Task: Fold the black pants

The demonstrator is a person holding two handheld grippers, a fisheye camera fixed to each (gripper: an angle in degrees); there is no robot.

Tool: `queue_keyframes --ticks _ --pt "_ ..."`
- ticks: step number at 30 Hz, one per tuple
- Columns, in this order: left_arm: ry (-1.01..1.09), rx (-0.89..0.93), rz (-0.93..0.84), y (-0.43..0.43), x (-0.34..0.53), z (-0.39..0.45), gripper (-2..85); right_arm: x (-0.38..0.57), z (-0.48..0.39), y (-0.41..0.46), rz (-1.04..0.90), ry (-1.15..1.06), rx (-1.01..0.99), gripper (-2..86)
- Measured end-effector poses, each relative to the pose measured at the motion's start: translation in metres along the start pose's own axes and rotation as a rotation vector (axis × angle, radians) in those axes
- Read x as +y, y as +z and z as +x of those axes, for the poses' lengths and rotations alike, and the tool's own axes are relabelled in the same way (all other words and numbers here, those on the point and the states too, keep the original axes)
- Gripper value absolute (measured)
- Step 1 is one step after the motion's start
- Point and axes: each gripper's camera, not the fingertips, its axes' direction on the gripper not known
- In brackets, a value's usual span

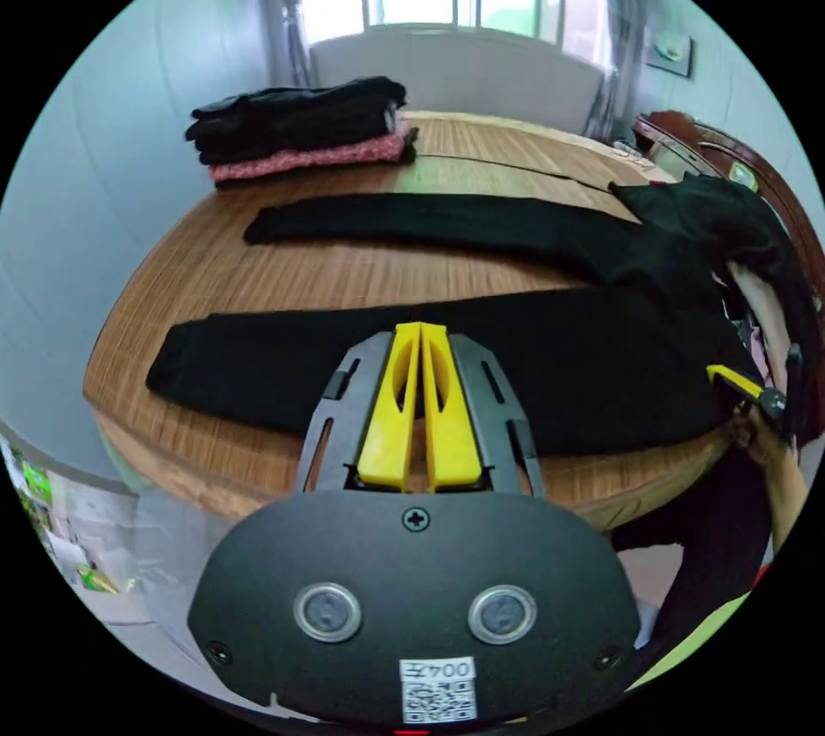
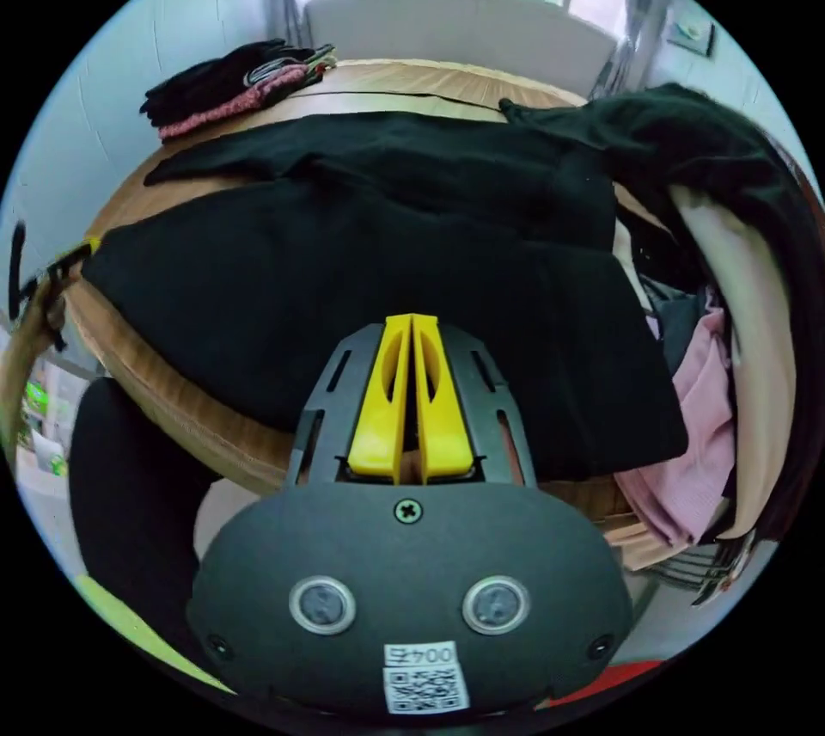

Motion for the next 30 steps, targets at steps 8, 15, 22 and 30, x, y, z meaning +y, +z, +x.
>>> queue_keyframes --ticks 8,15,22,30 --pt "-0.221 -0.024 0.006 -0.035 0.097 -0.066 0.4 0.023 0.018 -0.047 0.12 0.148 -0.103 -0.7" --pt "-0.231 -0.059 -0.025 -0.024 0.075 -0.069 0.2 0.044 0.008 -0.012 0.038 0.113 -0.069 -0.7" --pt "-0.105 -0.3 -0.026 0.023 0.015 -0.027 0.0 0.049 0.03 -0.007 0.027 0.151 -0.171 -0.7" --pt "0.006 -0.282 -0.121 0.072 -0.007 -0.005 0.2 0.044 0.057 0.002 0.017 0.225 -0.309 -0.8"
